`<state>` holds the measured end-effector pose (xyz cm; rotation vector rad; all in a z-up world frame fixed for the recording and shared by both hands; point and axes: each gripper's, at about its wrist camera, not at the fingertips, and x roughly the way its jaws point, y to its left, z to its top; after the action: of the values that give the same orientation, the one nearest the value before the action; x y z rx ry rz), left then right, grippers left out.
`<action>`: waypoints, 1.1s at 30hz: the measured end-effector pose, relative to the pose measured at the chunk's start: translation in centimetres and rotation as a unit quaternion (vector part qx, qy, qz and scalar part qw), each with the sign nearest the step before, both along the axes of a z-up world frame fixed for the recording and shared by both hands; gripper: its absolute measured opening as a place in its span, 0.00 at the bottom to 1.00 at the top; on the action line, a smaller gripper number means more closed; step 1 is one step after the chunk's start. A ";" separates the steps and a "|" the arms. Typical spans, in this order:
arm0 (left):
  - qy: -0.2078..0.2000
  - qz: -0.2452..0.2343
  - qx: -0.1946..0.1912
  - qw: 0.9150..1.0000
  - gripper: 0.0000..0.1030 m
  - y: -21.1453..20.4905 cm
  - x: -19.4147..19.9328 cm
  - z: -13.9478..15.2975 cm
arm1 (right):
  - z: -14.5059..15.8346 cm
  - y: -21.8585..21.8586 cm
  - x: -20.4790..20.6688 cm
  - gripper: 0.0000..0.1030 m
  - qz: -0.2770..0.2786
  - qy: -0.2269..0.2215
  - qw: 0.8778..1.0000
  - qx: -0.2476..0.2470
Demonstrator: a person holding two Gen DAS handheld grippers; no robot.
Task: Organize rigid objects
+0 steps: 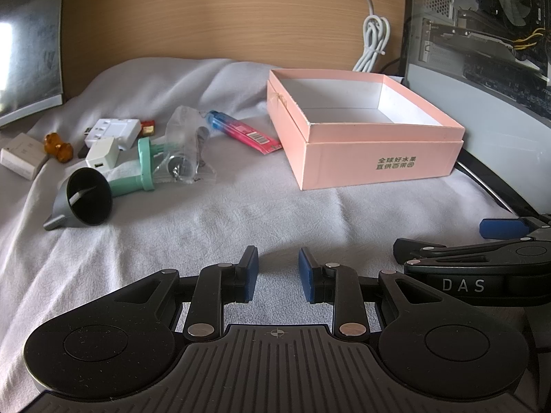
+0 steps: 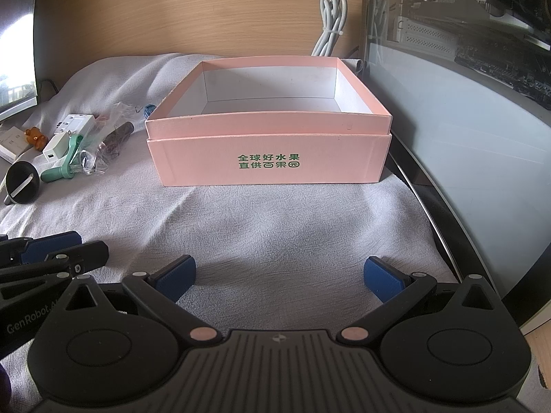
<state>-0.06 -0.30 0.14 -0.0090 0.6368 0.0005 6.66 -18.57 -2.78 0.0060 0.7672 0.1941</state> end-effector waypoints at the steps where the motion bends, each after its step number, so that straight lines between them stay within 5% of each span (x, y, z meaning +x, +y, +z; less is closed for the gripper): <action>1: 0.000 0.000 0.000 1.000 0.29 0.0 0.0 0.0 | -0.1 0.0 0.0 1.00 0.000 0.000 1.000 0.000; 10: 0.000 0.000 0.000 1.000 0.29 0.0 0.0 0.0 | 0.4 -0.2 0.8 1.00 0.037 0.038 0.999 -0.003; 15: 0.011 -0.021 -0.032 0.999 0.29 2.1 0.4 0.6 | 0.5 -0.3 1.2 1.00 0.046 0.061 0.997 -0.005; 22: -0.069 0.095 -0.003 0.993 0.29 14.5 -0.1 6.6 | 1.4 0.6 2.3 0.97 0.063 0.100 0.993 -0.014; 28: -0.024 0.205 -0.055 0.977 0.29 28.7 2.4 8.1 | 6.2 8.1 0.1 0.95 0.101 -0.067 0.993 0.010; 31: -0.032 0.206 -0.079 0.975 0.29 31.5 1.5 8.0 | 8.3 13.4 1.6 0.94 0.152 -0.056 0.986 0.042; 33: -0.023 0.194 -0.095 0.976 0.29 32.0 0.1 7.5 | 9.5 17.6 3.2 0.76 0.213 -0.038 0.975 0.054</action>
<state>0.05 31.73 7.62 -0.3185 0.5777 0.3160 9.85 -0.93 6.68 -0.0642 0.6740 0.6409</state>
